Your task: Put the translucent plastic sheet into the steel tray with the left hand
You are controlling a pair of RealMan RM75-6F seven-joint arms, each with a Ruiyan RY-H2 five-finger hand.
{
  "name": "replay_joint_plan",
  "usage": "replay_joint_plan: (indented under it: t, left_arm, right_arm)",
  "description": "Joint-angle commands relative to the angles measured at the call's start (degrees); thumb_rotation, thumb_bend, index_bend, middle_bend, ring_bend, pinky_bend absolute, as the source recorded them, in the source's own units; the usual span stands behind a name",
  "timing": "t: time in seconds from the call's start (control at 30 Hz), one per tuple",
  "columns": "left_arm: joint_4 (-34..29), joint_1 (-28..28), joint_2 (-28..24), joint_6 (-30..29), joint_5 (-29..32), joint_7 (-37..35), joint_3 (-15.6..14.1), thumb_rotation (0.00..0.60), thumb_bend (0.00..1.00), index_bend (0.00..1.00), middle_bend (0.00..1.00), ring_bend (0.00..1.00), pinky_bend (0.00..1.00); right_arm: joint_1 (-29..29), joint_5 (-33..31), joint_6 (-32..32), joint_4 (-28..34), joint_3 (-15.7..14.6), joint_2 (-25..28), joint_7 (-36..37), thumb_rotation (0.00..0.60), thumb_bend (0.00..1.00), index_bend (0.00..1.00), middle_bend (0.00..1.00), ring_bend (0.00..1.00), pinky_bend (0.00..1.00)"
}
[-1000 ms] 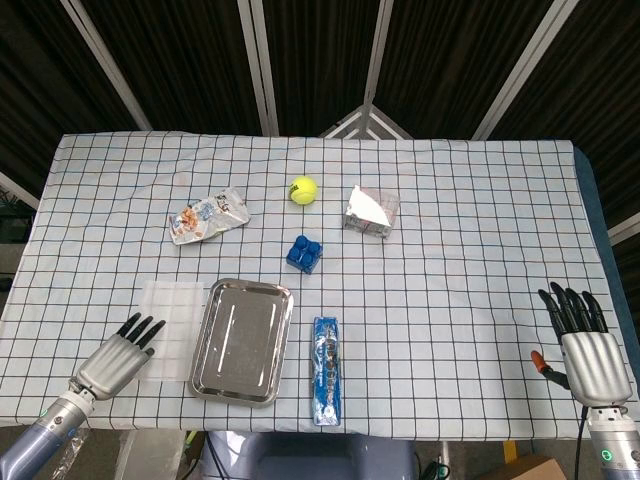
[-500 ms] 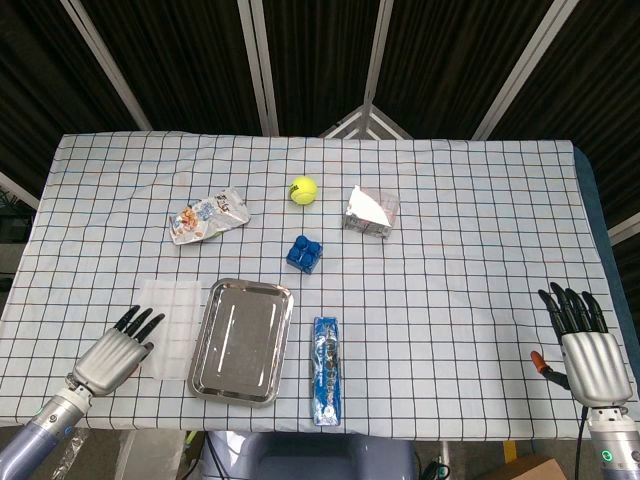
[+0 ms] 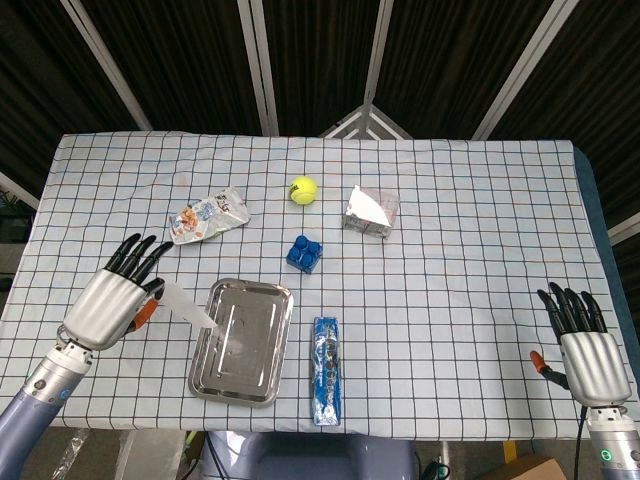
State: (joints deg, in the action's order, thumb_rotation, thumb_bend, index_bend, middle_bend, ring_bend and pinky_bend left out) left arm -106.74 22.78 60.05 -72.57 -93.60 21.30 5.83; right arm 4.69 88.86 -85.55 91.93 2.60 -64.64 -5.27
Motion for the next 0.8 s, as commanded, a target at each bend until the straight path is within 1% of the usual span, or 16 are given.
replay_joint_plan:
  t: [0.03,0.13,0.2,0.27,0.33,0.47,0.6,0.7,0.8]
  left_arm:
    - [-5.2,2.2,0.6,1.4,-0.3,3.4,1.0,0.600,0.47,0.57,0.07,0.00,0.00]
    - [-6.6,2.8,2.8,3.0,-1.9,6.8,-0.5,0.600,0.47,0.57,0.07,0.00,0.00]
    - [-6.9,2.9,5.1,3.9,-3.2,9.2,-1.9,0.600,0.47,0.57,0.07,0.00,0.00]
    - [-5.8,2.9,8.8,6.3,-5.1,11.6,-5.0,0.600,0.47,0.57,0.07,0.00,0.00]
    - [-3.8,2.4,11.3,6.6,-6.0,12.9,-6.4,0.600,0.47,0.57,0.07,0.00,0.00]
    - [0.3,2.1,13.8,7.6,-7.5,11.8,-9.0,0.600,0.47,0.57,0.07,0.00,0.00]
    - [4.7,2.4,15.0,7.8,-9.9,10.4,-10.5,0.600,0.47,0.57,0.07,0.00,0.00]
    - [8.0,3.1,15.0,8.5,-11.9,8.0,-12.1,0.600,0.47,0.57,0.07,0.00,0.00]
    - [10.7,3.8,14.4,8.2,-14.1,7.1,-13.0,0.600,0.47,0.57,0.07,0.00,0.00]
  right_arm:
    - [0.0,-0.1,0.0,-0.1,0.0,0.1,0.2,0.600,0.31,0.00,0.00,0.00,0.00]
    - [-0.1,-0.1,-0.2,-0.1,0.1,0.2,0.5,0.600,0.31,0.00,0.00,0.00,0.00]
    - [-0.1,0.0,-0.2,-0.2,0.1,0.2,0.7,0.600,0.31,0.00,0.00,0.00,0.00]
    - [-0.2,-0.1,-0.3,-0.2,0.1,0.3,0.8,0.600,0.31,0.00,0.00,0.00,0.00]
    - [-0.1,-0.1,-0.2,-0.2,0.1,0.3,0.9,0.600,0.31,0.00,0.00,0.00,0.00]
    - [-0.1,-0.2,-0.1,-0.2,0.1,0.3,0.9,0.600,0.31,0.00,0.00,0.00,0.00]
    - [-0.1,-0.3,-0.1,-0.1,0.1,0.3,0.8,0.600,0.31,0.00,0.00,0.00,0.00]
    - [-0.1,-0.5,0.0,0.0,0.2,0.3,0.7,0.600,0.31,0.00,0.00,0.00,0.00]
    - [-0.1,-0.5,0.1,0.0,0.2,0.3,0.6,0.600,0.31,0.00,0.00,0.00,0.00]
